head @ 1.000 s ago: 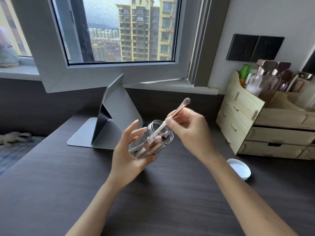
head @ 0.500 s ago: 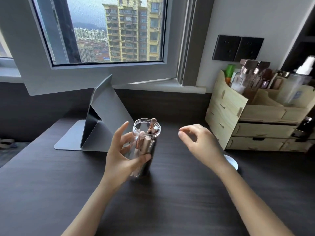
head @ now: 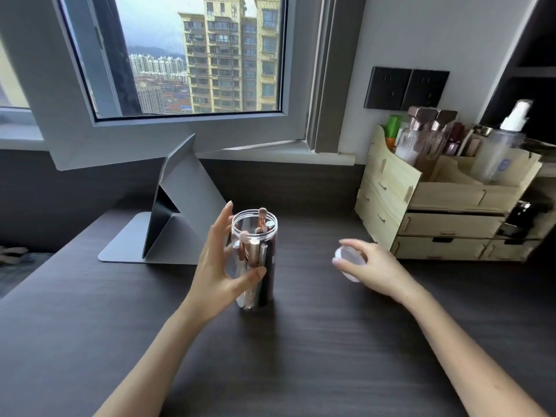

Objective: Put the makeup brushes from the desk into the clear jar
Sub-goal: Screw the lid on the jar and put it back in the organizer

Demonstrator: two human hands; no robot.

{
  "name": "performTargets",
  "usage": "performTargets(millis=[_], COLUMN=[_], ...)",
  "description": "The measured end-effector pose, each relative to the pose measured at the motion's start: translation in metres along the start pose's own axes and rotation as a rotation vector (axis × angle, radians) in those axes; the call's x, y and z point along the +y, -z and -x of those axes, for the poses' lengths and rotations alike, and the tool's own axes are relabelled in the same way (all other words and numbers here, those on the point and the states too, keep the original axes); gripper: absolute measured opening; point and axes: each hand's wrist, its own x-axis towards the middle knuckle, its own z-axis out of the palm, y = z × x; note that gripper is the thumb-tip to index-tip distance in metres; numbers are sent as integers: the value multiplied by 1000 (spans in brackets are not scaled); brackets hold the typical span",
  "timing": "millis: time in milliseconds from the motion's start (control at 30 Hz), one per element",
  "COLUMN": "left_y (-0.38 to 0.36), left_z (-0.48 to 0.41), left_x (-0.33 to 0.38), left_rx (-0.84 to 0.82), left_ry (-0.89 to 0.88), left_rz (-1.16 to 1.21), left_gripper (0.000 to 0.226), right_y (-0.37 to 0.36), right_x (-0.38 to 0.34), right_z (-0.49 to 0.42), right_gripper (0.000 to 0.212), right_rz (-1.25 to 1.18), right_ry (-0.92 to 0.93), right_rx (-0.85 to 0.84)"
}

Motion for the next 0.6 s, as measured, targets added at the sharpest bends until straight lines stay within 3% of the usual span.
performTargets(millis=[100,200,300,400,500,600], left_y=[7,9,9,11,13,12], left_z=[-10,-22,-29,-30,-27,-19], left_x=[16,30,38,39,34,26], left_rx=[-10,-15,-14,-16,-9,-32], left_ry=[-154,-225,-238,-193,-160,74], left_rz=[-222,-442,-607,-664,-547,-99], left_gripper=[85,70,53,50,57,79], right_y=[-1,-1,-3,-3,-1,-3], right_x=[-29,-55,-72,-84,-99,-113], right_z=[1,5,8,11,12,9], right_gripper=[42,50,58,57,52,52], right_rz=[-465,-842,-1027,-1103,-1148,-1171], right_ry=[81,134,177,207,248,319], right_rx=[-17,-86,-78,-44,17,38])
